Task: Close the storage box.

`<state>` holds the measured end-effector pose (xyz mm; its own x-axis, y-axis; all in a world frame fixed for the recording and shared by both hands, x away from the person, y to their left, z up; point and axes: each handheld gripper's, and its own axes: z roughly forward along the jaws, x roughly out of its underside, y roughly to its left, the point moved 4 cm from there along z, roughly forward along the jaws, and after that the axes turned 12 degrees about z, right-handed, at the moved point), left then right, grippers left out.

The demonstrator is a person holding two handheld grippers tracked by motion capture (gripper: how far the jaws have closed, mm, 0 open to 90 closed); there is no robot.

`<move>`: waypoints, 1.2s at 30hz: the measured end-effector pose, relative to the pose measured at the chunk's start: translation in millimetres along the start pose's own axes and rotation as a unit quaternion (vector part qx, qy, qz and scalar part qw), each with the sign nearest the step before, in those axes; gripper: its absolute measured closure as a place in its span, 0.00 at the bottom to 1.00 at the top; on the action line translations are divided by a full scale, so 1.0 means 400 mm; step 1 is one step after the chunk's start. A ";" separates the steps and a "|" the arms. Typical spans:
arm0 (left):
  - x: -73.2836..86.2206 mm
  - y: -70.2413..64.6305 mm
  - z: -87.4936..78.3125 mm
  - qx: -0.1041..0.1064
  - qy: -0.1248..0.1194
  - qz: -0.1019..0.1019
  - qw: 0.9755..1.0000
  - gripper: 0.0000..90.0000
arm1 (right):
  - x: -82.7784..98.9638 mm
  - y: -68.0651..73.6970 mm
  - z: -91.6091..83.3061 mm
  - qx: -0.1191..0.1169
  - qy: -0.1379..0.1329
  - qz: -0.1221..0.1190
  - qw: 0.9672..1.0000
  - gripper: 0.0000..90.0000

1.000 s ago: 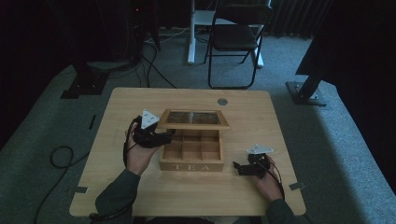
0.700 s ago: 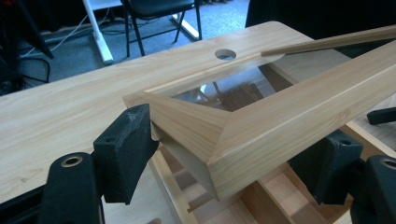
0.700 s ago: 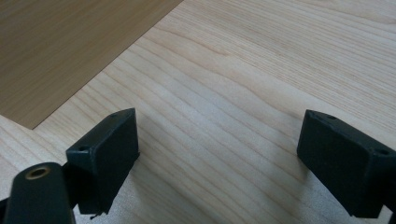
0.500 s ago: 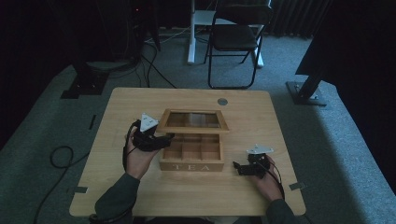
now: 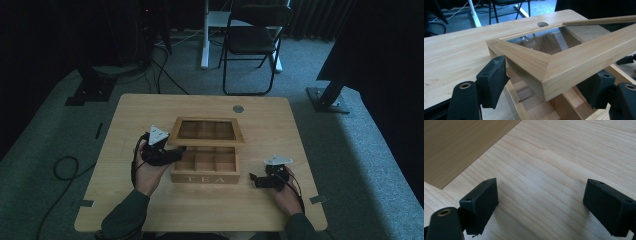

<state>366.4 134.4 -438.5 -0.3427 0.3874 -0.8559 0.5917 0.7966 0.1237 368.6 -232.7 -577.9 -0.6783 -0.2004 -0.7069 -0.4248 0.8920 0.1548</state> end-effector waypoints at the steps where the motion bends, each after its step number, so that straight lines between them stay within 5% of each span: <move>1: 0.004 -0.001 0.001 0.002 -0.001 -0.002 1.000 0.31 | 0.000 0.000 0.000 0.000 0.000 0.000 1.000 0.14; 36: 0.064 -0.022 0.006 0.013 0.012 -0.001 1.000 0.32 | 0.000 0.000 0.000 0.000 -0.001 0.000 1.000 0.14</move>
<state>354.1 136.4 -462.8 -0.3611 0.3973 -0.8437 0.6093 0.7854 0.1091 368.7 -232.7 -577.9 -0.6773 -0.2002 -0.7080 -0.4251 0.8919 0.1545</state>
